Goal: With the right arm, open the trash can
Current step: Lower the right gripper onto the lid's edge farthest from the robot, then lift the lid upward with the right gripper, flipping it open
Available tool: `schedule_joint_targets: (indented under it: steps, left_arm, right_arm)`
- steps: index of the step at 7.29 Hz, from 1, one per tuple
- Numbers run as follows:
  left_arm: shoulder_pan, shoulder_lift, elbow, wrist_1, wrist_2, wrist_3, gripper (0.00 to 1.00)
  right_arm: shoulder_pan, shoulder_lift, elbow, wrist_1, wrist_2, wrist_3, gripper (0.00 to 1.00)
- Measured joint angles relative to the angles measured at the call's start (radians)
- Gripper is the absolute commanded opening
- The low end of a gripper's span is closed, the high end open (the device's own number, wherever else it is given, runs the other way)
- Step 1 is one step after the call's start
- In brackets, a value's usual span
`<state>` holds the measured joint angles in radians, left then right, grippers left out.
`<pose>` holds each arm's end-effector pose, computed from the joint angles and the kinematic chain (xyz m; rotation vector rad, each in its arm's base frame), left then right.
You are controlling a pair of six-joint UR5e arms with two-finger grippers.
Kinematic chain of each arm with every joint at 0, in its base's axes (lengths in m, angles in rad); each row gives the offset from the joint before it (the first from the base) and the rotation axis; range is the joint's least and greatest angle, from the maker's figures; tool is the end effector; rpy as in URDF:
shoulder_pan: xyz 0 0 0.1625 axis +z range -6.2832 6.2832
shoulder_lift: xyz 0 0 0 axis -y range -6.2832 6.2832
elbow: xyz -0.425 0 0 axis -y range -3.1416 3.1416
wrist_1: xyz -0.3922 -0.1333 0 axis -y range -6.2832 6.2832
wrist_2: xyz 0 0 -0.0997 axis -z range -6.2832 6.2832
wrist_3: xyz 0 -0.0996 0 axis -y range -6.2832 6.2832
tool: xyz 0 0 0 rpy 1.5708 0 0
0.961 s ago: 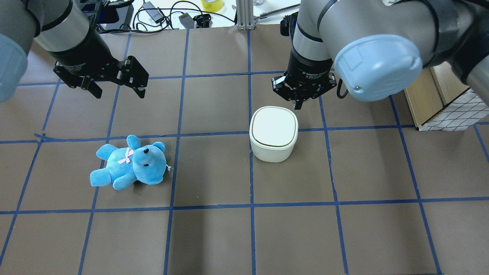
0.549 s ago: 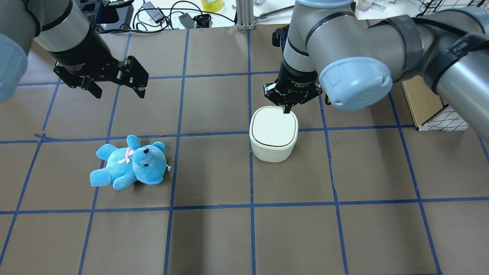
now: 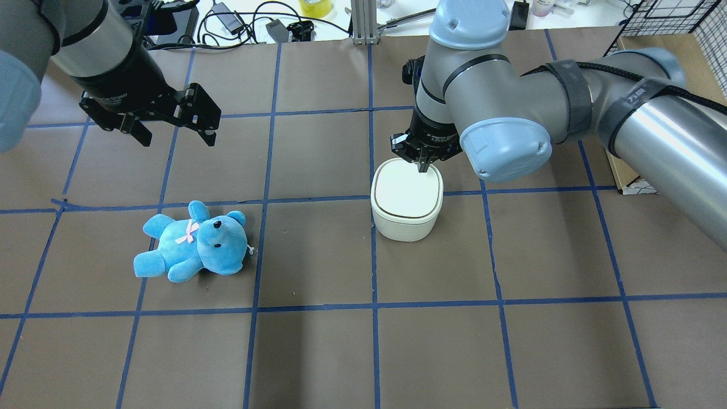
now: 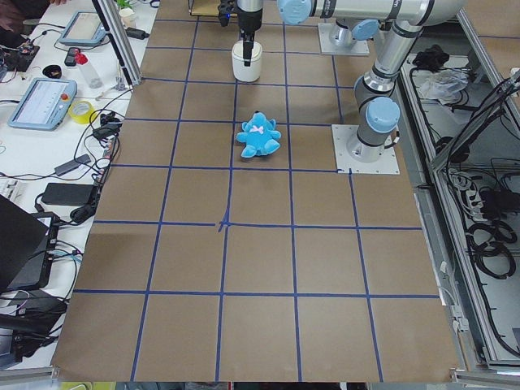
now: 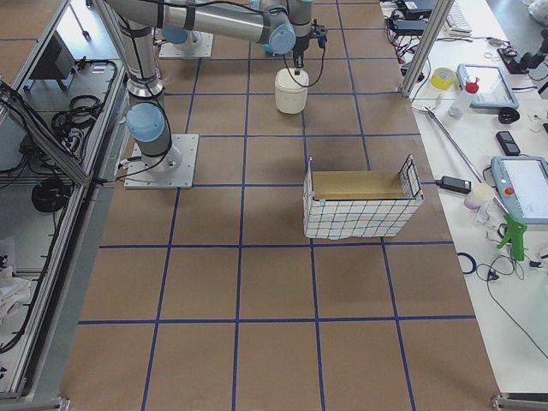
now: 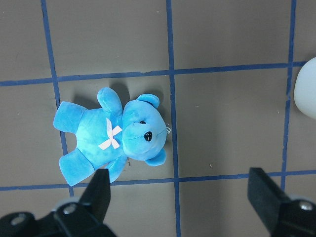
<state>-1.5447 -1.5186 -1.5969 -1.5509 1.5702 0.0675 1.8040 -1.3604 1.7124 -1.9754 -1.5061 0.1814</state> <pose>-0.1209 -0.4774 0.5022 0.0650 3.1385 -0.0722 0.2658 -0.5142 0.3489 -0.0820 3.0658 -0.0585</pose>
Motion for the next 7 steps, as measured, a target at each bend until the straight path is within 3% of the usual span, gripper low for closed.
schedule_joint_targets:
  steps: [7]
  left_arm:
    - [0.0, 0.0, 0.0, 0.0, 0.001, 0.0, 1.0]
  right_arm:
    - [0.0, 0.015, 0.064, 0.001, 0.015, -0.005, 0.0]
